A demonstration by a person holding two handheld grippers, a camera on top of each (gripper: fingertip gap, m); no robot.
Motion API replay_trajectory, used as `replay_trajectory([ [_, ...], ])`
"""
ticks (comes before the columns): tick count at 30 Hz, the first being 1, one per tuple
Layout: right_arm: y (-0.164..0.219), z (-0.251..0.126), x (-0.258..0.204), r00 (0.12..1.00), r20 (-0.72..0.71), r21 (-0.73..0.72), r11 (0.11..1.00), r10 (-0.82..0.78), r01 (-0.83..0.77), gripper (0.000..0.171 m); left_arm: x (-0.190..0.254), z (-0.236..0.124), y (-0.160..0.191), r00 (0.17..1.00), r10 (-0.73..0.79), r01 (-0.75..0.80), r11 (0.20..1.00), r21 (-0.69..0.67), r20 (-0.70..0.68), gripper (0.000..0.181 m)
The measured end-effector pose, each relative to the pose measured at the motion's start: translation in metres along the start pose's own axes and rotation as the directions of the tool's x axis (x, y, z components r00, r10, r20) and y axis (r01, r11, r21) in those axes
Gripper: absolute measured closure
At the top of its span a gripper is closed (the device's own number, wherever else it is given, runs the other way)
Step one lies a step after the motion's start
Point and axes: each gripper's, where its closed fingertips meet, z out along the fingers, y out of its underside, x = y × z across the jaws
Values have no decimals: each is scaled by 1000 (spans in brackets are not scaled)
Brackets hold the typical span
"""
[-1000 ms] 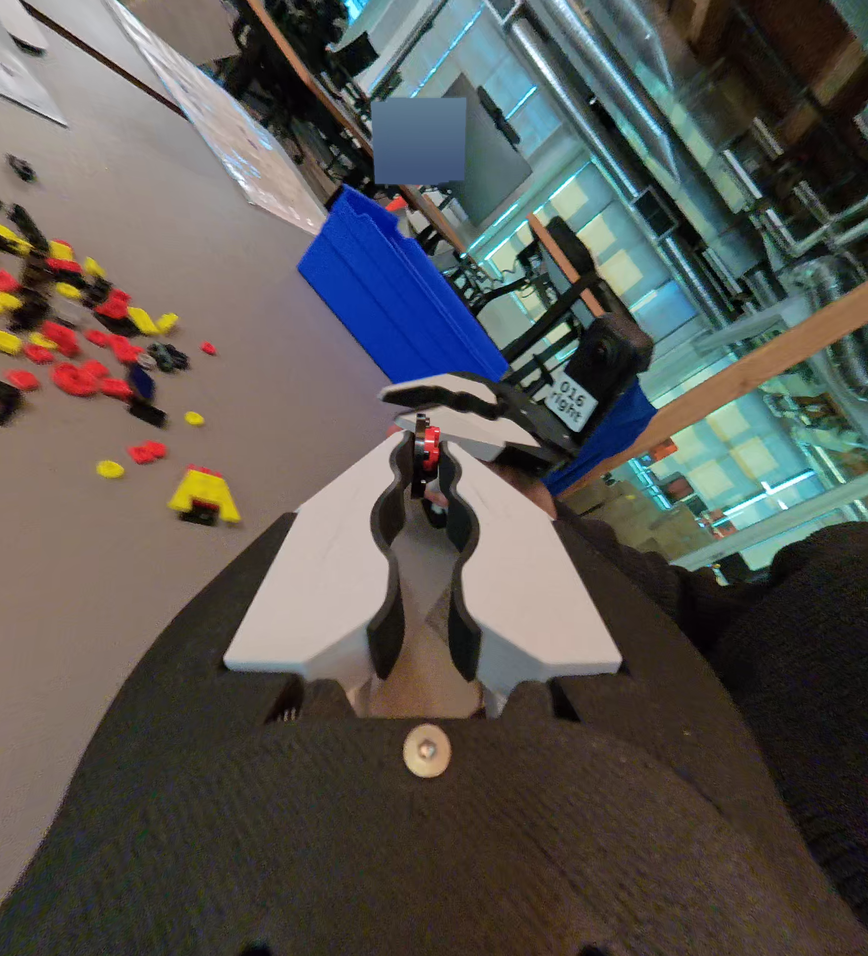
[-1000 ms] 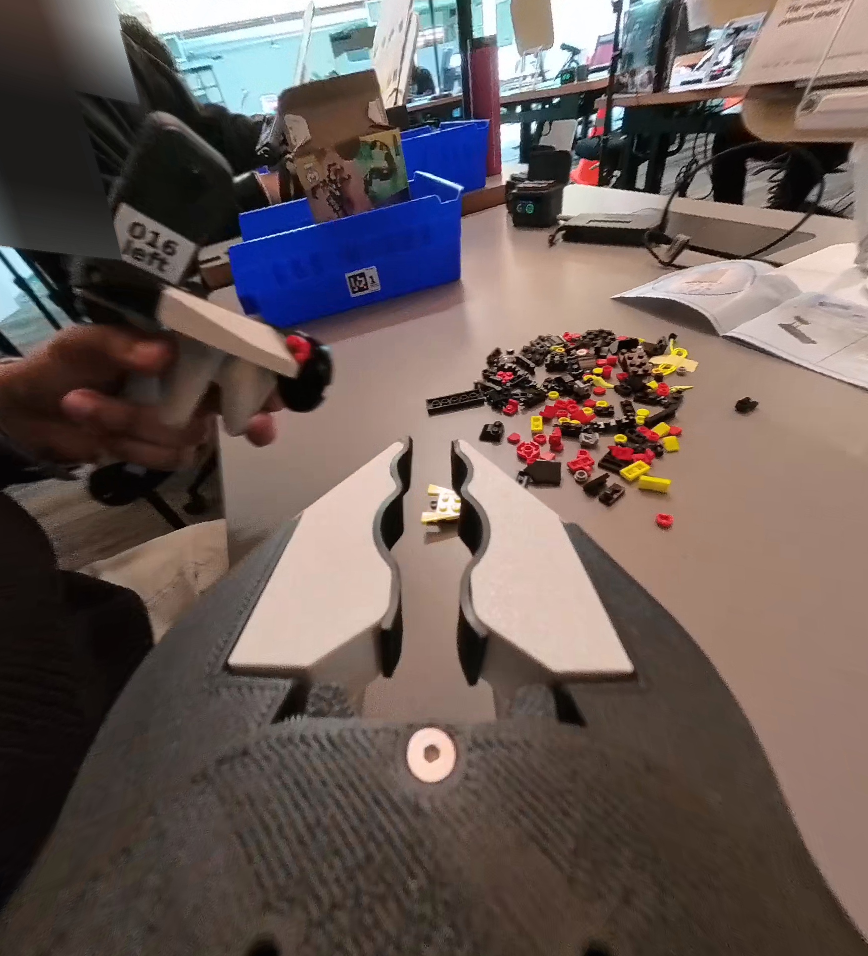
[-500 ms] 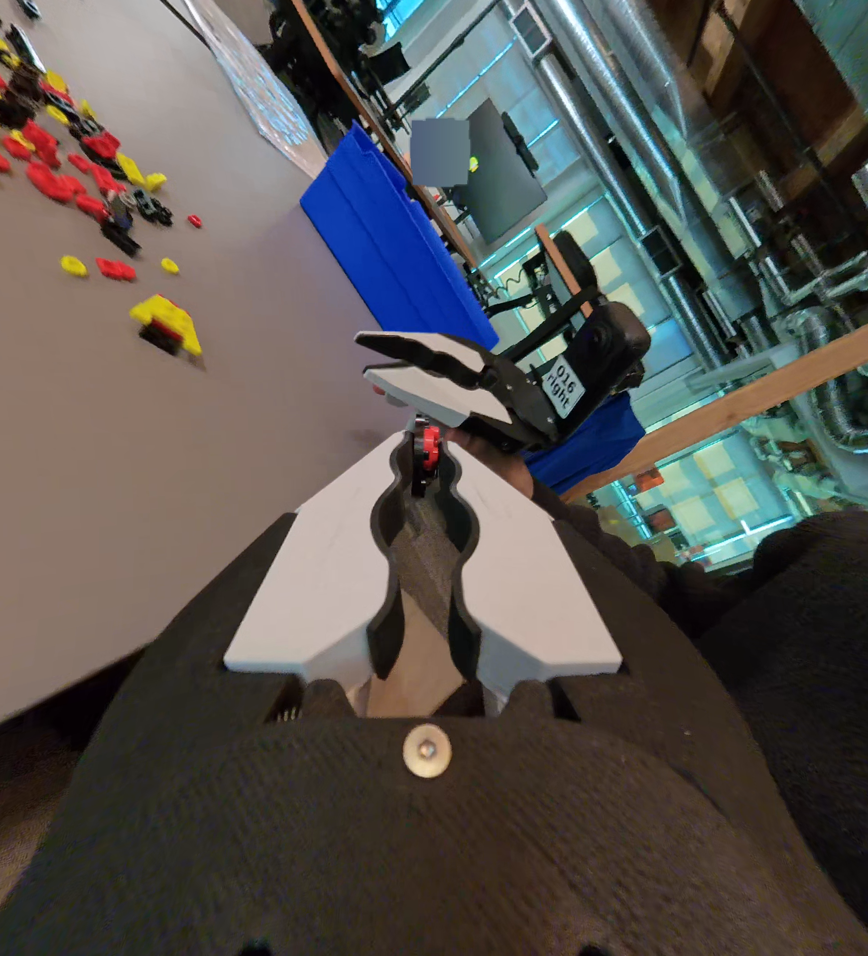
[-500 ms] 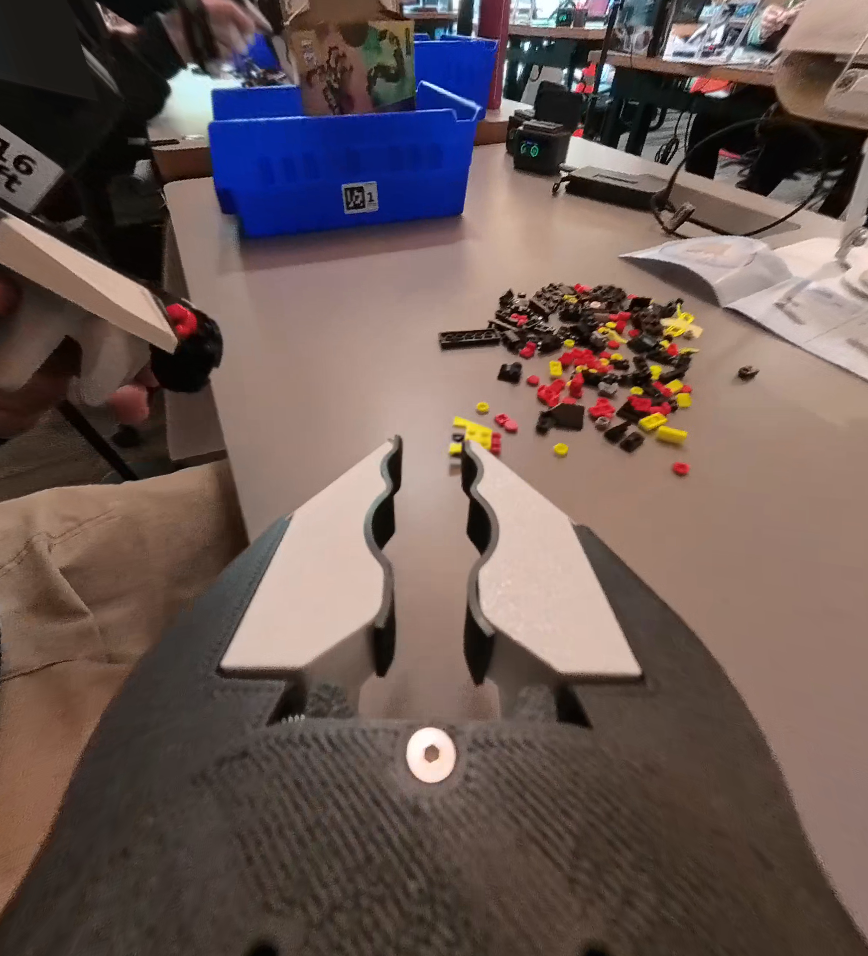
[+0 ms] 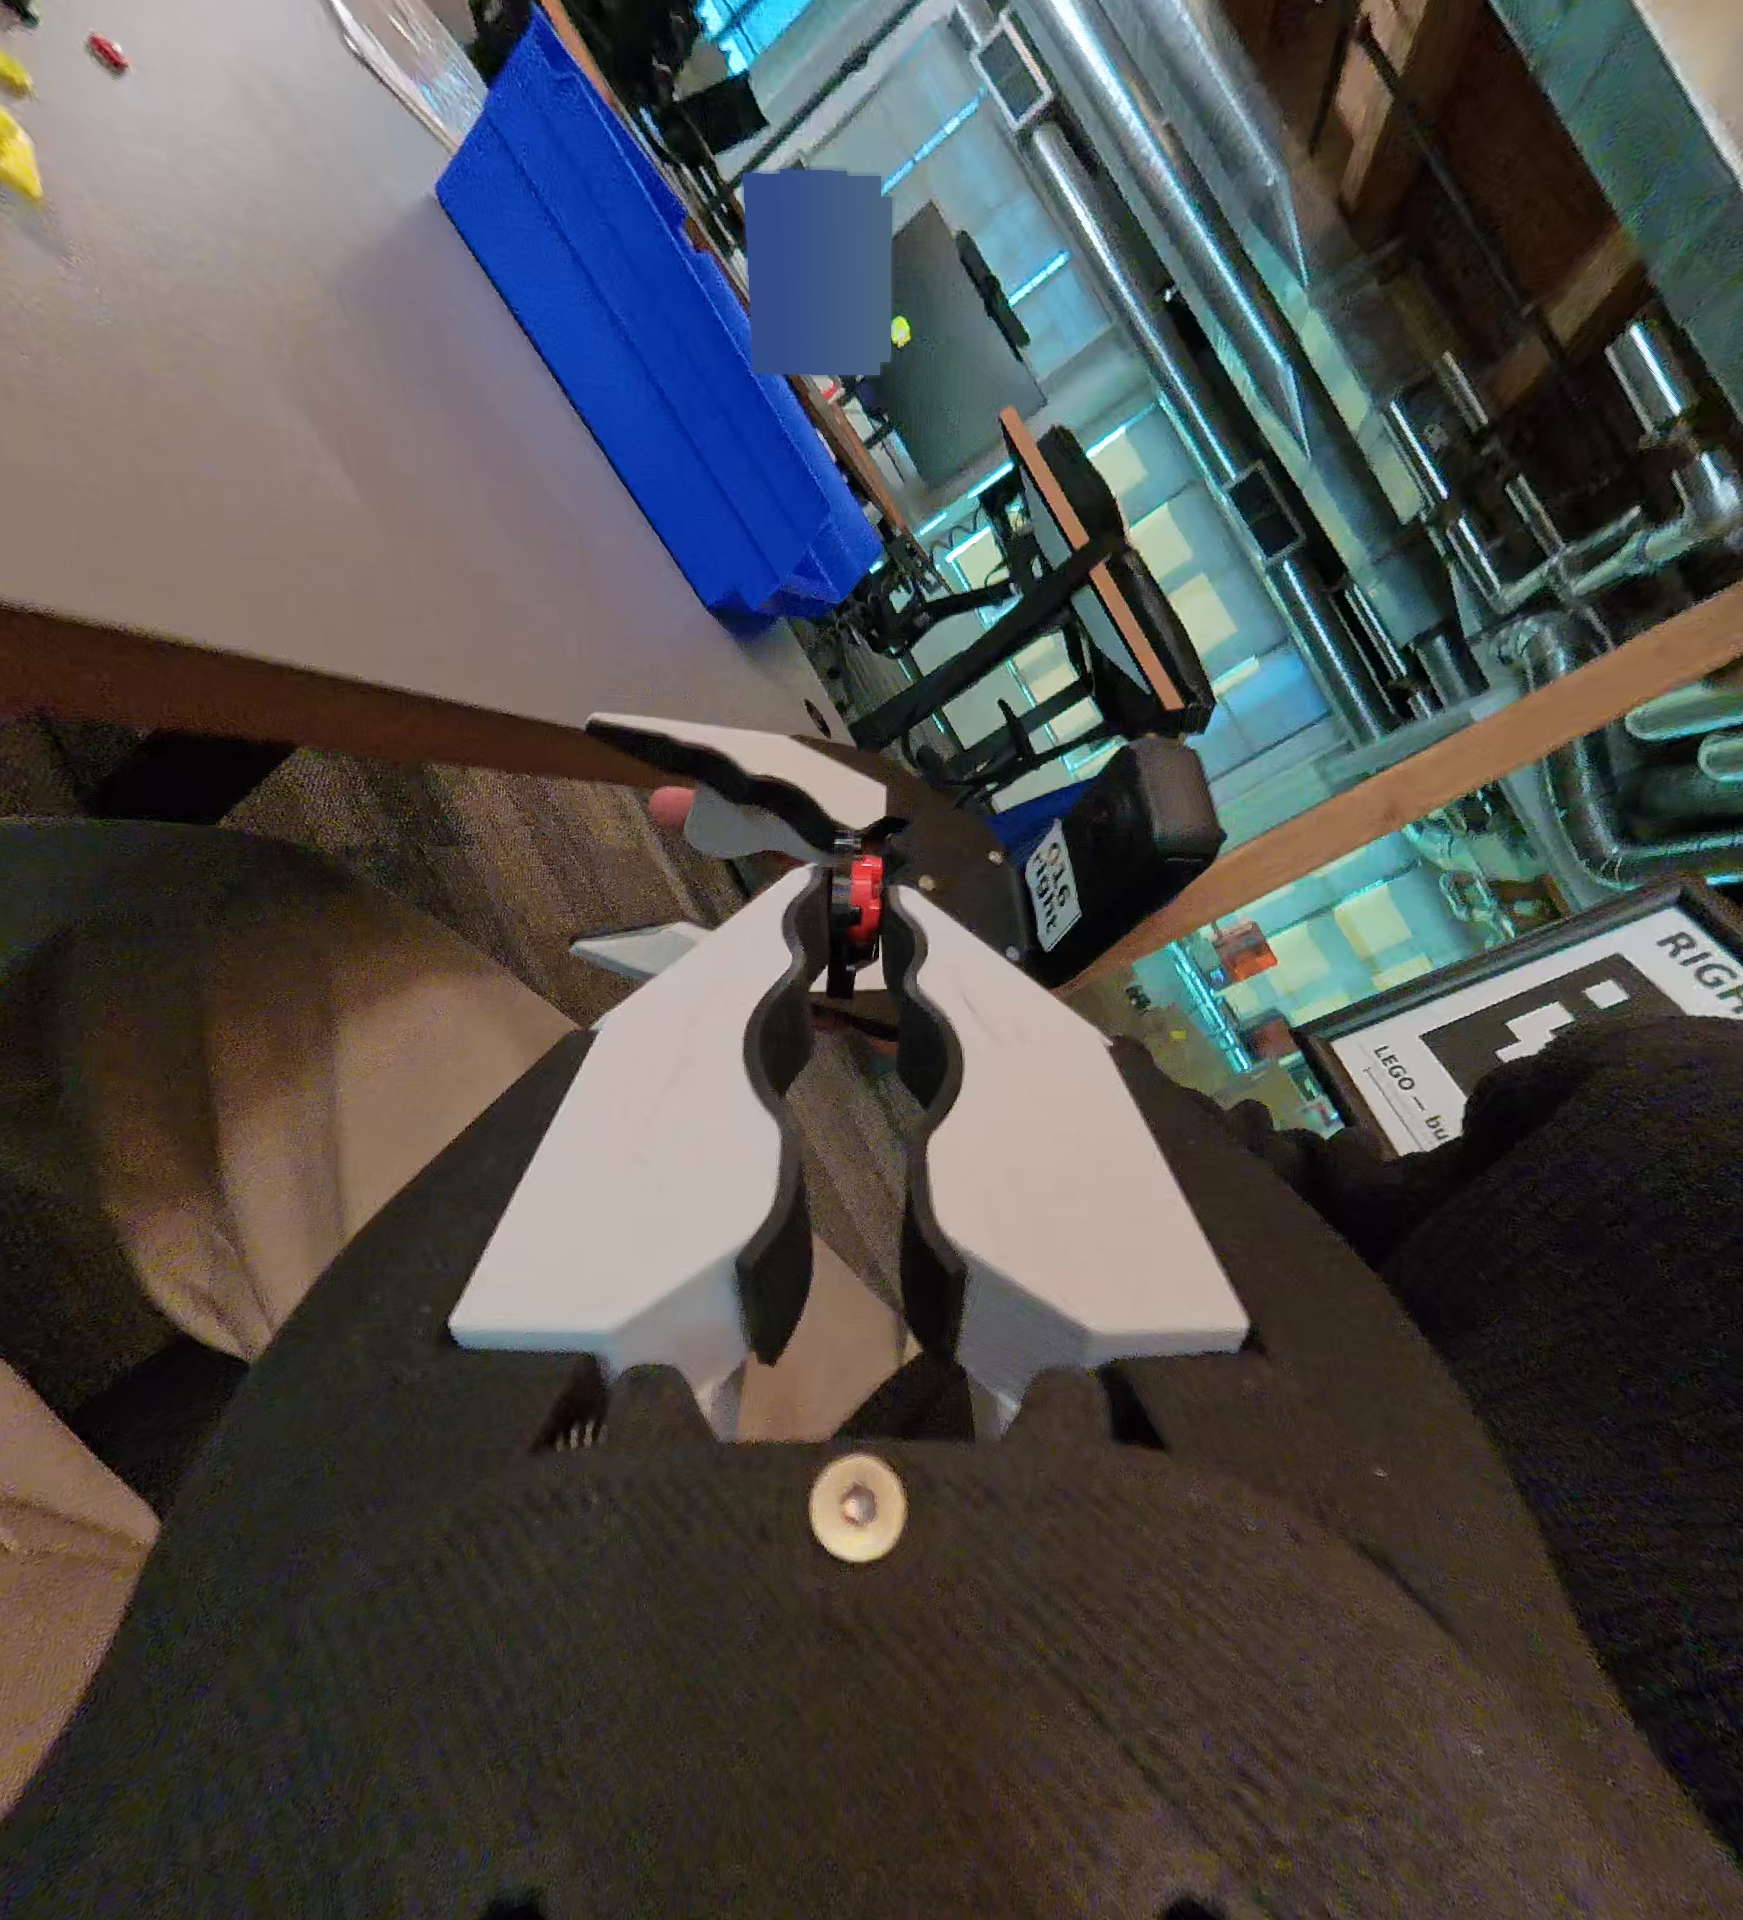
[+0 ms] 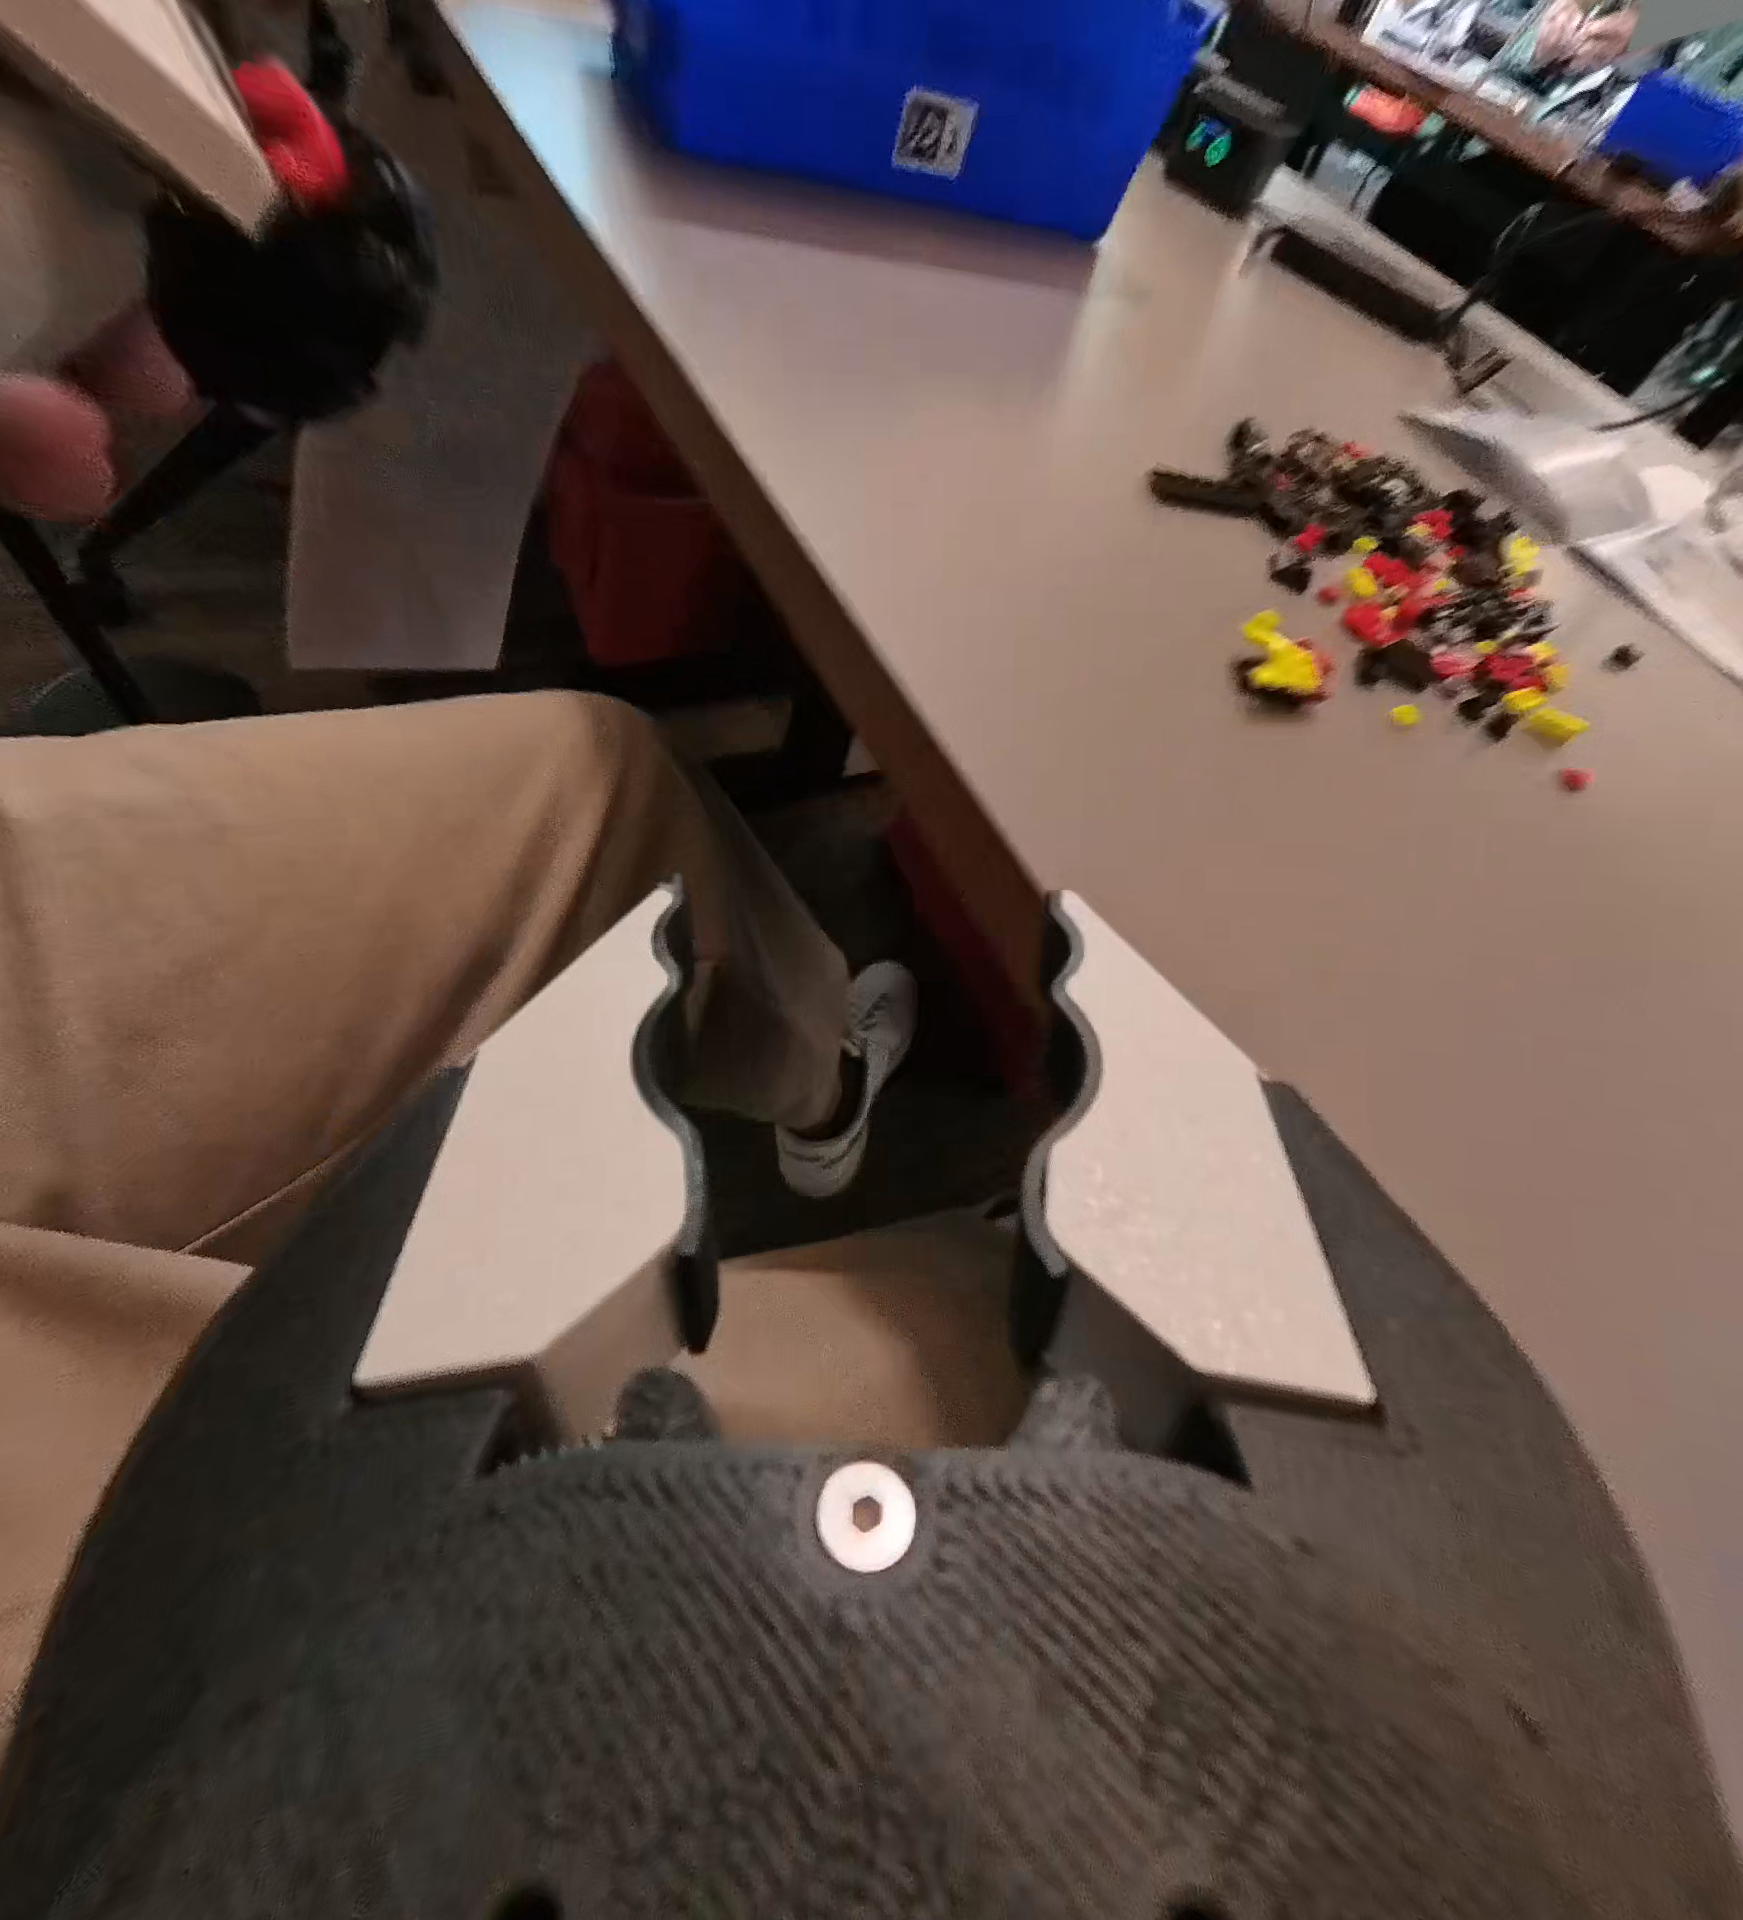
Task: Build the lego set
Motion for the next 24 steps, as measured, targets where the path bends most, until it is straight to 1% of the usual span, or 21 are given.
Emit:
replay_trajectory([
  [2, 6, -4, -25, 1000, 23, -25, 1000, -2, 3, 123, 8, -16, 15, 1000, -17, 17, 1000, 20, 11, 177],
  [7, 9, -14, -85, 996, 87, -23, 999, -33, 35, 165, 26, -52, 50, 996, -77, 74, 994, 74, 36, 177],
  [8, 8, -14, -97, 992, 119, -16, 999, -37, 39, 171, 28, -59, 55, 995, -86, 82, 993, 87, 44, 177],
  [10, 2, -10, -117, 984, 175, 3, 1000, -29, 29, 171, 31, -72, 65, 993, -97, 90, 990, 110, 60, 178],
  [11, -3, -8, -124, 983, 183, 19, 1000, -23, 20, 155, 32, -78, 68, 992, -102, 93, 988, 121, 69, 177],
  [12, -9, -5, -130, 981, 192, 38, 999, -16, 9, 134, 33, -84, 70, 991, -107, 96, 986, 137, 75, 177],
  [13, -13, -1, -135, 979, 204, 48, 999, -10, 1, 126, 33, -89, 71, 990, -111, 97, 984, 152, 85, 178],
  [14, -15, 2, -140, 975, 222, 49, 999, -2, -9, 124, 33, -94, 72, 989, -112, 96, 982, 164, 94, 178],
  [15, -16, 6, -145, 969, 246, 51, 999, 6, -19, 129, 34, -98, 73, 988, -113, 94, 980, 174, 101, 178],
  [18, -20, 15, -158, 944, 330, 64, 997, 19, -43, 136, 35, -106, 75, 987, -114, 91, 977, 191, 111, 177],
  [21, -22, 34, -158, 929, 362, 55, 993, 75, -102, 143, 32, -114, 74, 984, -129, 100, 972, 213, 126, 177],
  [22, -22, 41, -159, 925, 372, 46, 993, 84, -109, 135, 30, -118, 74, 981, -141, 109, 967, 228, 130, 177],
  [24, -24, 53, -163, 914, 397, 40, 993, 82, -107, 127, 26, -128, 71, 976, -166, 124, 956, 267, 142, 177],
])
